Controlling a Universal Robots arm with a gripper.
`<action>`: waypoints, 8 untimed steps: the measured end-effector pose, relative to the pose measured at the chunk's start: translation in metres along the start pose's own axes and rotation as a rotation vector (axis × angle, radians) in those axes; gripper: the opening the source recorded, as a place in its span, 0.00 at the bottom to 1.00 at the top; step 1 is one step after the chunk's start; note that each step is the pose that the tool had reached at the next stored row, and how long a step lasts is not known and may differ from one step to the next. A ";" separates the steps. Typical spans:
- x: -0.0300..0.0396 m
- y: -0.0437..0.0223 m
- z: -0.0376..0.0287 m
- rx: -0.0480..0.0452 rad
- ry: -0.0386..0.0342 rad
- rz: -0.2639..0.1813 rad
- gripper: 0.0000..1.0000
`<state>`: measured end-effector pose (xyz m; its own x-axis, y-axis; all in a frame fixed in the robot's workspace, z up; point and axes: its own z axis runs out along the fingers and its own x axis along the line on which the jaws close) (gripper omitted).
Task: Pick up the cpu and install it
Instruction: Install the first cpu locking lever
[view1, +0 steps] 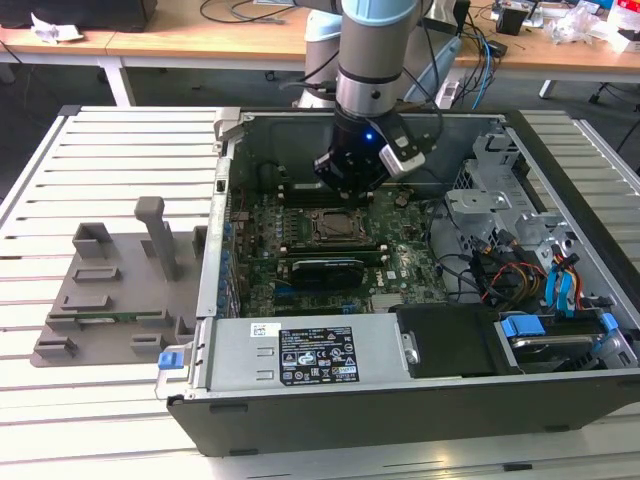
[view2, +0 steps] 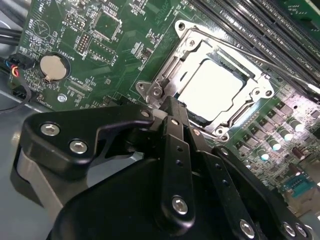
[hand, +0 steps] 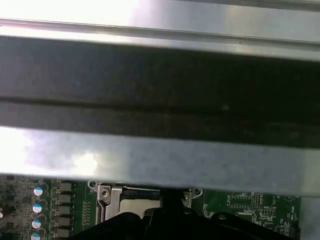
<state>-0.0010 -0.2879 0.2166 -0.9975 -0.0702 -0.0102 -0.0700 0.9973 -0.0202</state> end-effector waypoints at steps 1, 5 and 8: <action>0.0001 -0.0003 -0.0001 0.0000 0.0000 0.000 0.11; 0.0000 -0.0007 -0.0052 0.0000 0.0000 0.000 0.11; -0.0001 -0.0008 -0.0123 0.0000 0.0000 0.000 0.11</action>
<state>-0.0010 -0.2884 0.2289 -0.9975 -0.0701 -0.0102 -0.0699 0.9974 -0.0202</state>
